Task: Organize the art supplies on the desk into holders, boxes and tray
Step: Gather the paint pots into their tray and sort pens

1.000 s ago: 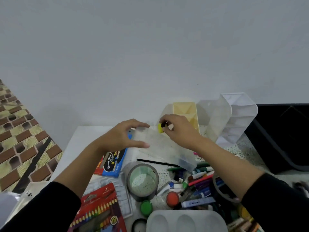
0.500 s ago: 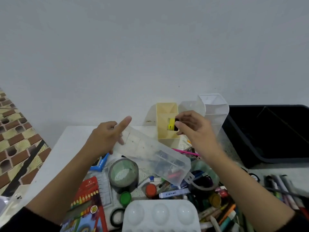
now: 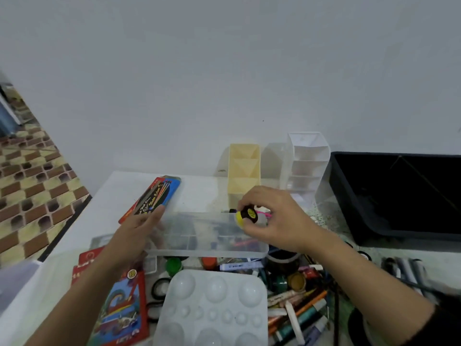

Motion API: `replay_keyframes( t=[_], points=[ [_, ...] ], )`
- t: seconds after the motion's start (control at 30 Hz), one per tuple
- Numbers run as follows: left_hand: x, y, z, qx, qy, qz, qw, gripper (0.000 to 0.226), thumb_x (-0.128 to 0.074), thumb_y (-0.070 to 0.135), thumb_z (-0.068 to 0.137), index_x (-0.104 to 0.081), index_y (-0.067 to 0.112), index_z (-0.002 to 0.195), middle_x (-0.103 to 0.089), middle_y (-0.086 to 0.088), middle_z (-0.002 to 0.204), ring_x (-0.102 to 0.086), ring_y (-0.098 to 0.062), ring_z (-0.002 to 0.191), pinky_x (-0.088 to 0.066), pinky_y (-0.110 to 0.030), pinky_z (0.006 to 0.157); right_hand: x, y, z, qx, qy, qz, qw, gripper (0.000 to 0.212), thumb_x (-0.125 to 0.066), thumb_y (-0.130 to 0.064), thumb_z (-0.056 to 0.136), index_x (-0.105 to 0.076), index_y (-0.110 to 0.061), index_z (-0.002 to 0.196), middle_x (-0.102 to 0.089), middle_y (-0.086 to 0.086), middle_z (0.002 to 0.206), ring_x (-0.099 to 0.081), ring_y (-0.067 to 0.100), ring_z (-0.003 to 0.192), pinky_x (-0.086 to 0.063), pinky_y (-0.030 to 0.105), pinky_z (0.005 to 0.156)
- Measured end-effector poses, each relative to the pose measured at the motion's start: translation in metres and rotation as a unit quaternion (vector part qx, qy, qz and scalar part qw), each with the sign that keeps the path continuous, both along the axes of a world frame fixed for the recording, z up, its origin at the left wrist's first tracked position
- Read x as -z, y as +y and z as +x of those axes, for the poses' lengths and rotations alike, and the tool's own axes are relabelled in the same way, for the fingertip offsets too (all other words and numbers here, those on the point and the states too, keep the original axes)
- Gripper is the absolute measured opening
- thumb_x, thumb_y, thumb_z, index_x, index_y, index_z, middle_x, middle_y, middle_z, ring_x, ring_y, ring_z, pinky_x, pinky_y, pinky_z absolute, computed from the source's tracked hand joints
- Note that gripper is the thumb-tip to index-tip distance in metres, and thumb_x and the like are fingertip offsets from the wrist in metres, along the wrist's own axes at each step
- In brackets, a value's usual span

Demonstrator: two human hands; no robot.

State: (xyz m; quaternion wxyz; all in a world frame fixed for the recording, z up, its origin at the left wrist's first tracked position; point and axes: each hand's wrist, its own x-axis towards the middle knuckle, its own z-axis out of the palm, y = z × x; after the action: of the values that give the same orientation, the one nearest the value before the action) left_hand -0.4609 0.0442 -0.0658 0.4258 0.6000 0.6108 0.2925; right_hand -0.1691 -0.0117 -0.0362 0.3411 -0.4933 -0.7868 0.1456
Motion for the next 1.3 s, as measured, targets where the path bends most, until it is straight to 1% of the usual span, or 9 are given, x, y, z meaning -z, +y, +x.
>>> replay_keyframes(
  t=[0.27, 0.5, 0.63, 0.77, 0.87, 1.0, 1.13, 1.23, 1.3],
  points=[
    [-0.002, -0.03, 0.002, -0.058, 0.0, 0.004, 0.998, 0.057, -0.045, 0.056, 0.095, -0.07, 0.006, 0.086, -0.071, -0.01, 0.068, -0.068, -0.03, 0.077, -0.053, -0.039, 0.075, 0.01, -0.003, 0.007, -0.045, -0.14, -0.032, 0.989, 0.025, -0.072, -0.03, 0.082, -0.073, -0.022, 0.106, -0.063, -0.008, 0.102, -0.056, 0.009, 0.099, -0.05, 0.032, 0.088],
    [0.0, -0.04, 0.019, -0.078, -0.108, -0.061, 0.989, 0.059, -0.055, 0.063, 0.089, -0.071, 0.007, 0.094, -0.074, -0.014, 0.083, -0.064, -0.029, 0.079, -0.046, -0.04, 0.074, 0.007, -0.015, 0.024, 0.009, 0.075, -0.135, 0.988, 0.013, -0.078, -0.032, 0.086, -0.08, -0.022, 0.094, -0.072, -0.014, 0.103, -0.064, 0.002, 0.101, -0.05, 0.025, 0.092],
    [-0.005, -0.027, 0.037, -0.028, -0.132, -0.066, 0.989, 0.053, -0.056, 0.056, 0.092, -0.069, 0.004, 0.093, -0.071, -0.002, 0.071, -0.061, -0.018, 0.065, -0.04, -0.029, 0.057, 0.006, -0.024, 0.038, 0.021, 0.008, -0.202, 0.979, 0.014, -0.069, -0.017, 0.093, -0.075, -0.028, 0.099, -0.07, -0.021, 0.098, -0.061, -0.006, 0.104, -0.048, 0.027, 0.095],
    [-0.012, -0.012, 0.054, 0.012, -0.159, -0.065, 0.985, 0.05, -0.06, 0.059, 0.088, -0.069, 0.01, 0.091, -0.074, -0.002, 0.074, -0.066, -0.023, 0.074, -0.045, -0.038, 0.074, -0.007, -0.032, 0.048, 0.062, -0.025, -0.213, 0.975, 0.011, -0.066, -0.019, 0.095, -0.067, -0.031, 0.096, -0.066, -0.016, 0.096, -0.06, 0.002, 0.098, -0.05, 0.037, 0.094],
    [-0.015, -0.007, 0.066, 0.043, -0.167, -0.063, 0.983, 0.048, -0.055, 0.054, 0.093, -0.063, 0.007, 0.086, -0.072, -0.007, 0.072, -0.059, -0.026, 0.072, -0.042, -0.028, 0.057, -0.011, -0.04, 0.052, 0.092, 0.001, -0.176, 0.98, 0.003, -0.069, -0.033, 0.094, -0.066, -0.031, 0.095, -0.067, -0.016, 0.097, -0.061, 0.003, 0.1, -0.05, 0.034, 0.093],
    [-0.016, -0.003, 0.068, 0.077, -0.15, -0.07, 0.983, 0.053, -0.053, 0.058, 0.092, -0.063, 0.007, 0.085, -0.071, -0.013, 0.071, -0.053, -0.026, 0.066, -0.035, -0.029, 0.056, -0.017, -0.05, 0.049, 0.122, 0.058, -0.149, 0.98, 0.04, -0.077, -0.055, 0.08, -0.059, -0.038, 0.111, -0.063, -0.017, 0.111, -0.057, 0.003, 0.114, -0.047, 0.027, 0.095],
    [-0.018, 0.003, 0.054, 0.082, -0.136, -0.068, 0.985, 0.051, -0.052, 0.061, 0.092, -0.062, 0.011, 0.084, -0.072, -0.011, 0.072, -0.055, -0.019, 0.062, -0.031, -0.027, 0.053, -0.022, -0.039, 0.034, 0.087, -0.118, -0.227, 0.963, 0.098, -0.077, -0.076, 0.062, -0.026, -0.056, 0.144, -0.047, -0.022, 0.138, -0.045, 0.0, 0.124, -0.041, 0.031, 0.104],
    [-0.017, 0.011, 0.037, 0.06, -0.155, -0.057, 0.984, 0.052, -0.053, 0.063, 0.092, -0.063, 0.012, 0.085, -0.07, -0.008, 0.071, -0.057, -0.02, 0.065, -0.031, -0.027, 0.058, -0.012, -0.016, 0.016, 0.061, -0.193, -0.181, 0.962, 0.1, -0.076, -0.07, 0.069, -0.022, -0.049, 0.15, -0.048, -0.018, 0.136, -0.046, 0.005, 0.116, -0.043, 0.031, 0.102],
    [-0.017, 0.023, 0.027, 0.035, -0.16, -0.046, 0.985, 0.059, -0.045, 0.064, 0.095, -0.063, 0.009, 0.087, -0.063, -0.007, 0.062, -0.051, -0.014, 0.049, -0.032, -0.021, 0.048, -0.008, 0.001, 0.006, 0.053, -0.184, -0.158, 0.969, 0.097, -0.076, -0.067, 0.071, -0.024, -0.046, 0.151, -0.051, -0.016, 0.131, -0.047, 0.006, 0.113, -0.044, 0.031, 0.099]
  ],
)
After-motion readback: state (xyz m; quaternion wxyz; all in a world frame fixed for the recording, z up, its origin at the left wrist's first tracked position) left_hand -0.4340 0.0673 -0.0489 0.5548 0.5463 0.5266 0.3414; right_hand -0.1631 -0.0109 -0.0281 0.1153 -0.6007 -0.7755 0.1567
